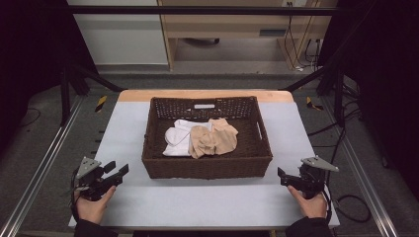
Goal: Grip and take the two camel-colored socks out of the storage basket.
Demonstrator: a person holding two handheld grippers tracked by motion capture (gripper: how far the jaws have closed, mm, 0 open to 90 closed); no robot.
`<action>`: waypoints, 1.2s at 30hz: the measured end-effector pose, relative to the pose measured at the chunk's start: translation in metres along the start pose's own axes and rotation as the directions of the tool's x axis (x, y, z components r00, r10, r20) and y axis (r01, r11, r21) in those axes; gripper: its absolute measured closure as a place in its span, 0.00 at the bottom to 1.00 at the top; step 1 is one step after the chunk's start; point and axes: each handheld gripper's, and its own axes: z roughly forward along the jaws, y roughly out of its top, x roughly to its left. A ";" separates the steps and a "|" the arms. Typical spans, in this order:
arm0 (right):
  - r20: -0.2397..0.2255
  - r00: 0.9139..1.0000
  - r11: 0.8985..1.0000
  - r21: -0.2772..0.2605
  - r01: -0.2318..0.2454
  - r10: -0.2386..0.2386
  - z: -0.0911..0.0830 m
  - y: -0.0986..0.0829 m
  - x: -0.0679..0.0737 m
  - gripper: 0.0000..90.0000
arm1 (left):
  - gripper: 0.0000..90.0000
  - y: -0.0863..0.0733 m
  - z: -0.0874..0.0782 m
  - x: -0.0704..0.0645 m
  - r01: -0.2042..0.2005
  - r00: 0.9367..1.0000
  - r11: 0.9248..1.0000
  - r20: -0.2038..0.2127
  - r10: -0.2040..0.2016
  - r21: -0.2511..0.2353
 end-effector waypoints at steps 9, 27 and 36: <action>0.002 1.000 1.000 -0.001 0.016 -0.016 0.000 0.000 0.001 0.06 | 0.53 0.011 -0.010 -0.006 0.005 1.000 0.999 0.020 -0.004 -0.035; 0.008 1.000 1.000 -0.011 0.022 -0.022 -0.003 0.000 0.004 0.06 | 0.51 0.061 -0.015 -0.029 -0.033 0.995 0.991 0.093 0.045 -0.128; 0.013 1.000 0.999 -0.026 0.020 -0.020 -0.006 0.000 0.006 0.06 | 0.48 0.089 -0.006 -0.054 -0.080 0.988 0.986 0.118 0.098 -0.148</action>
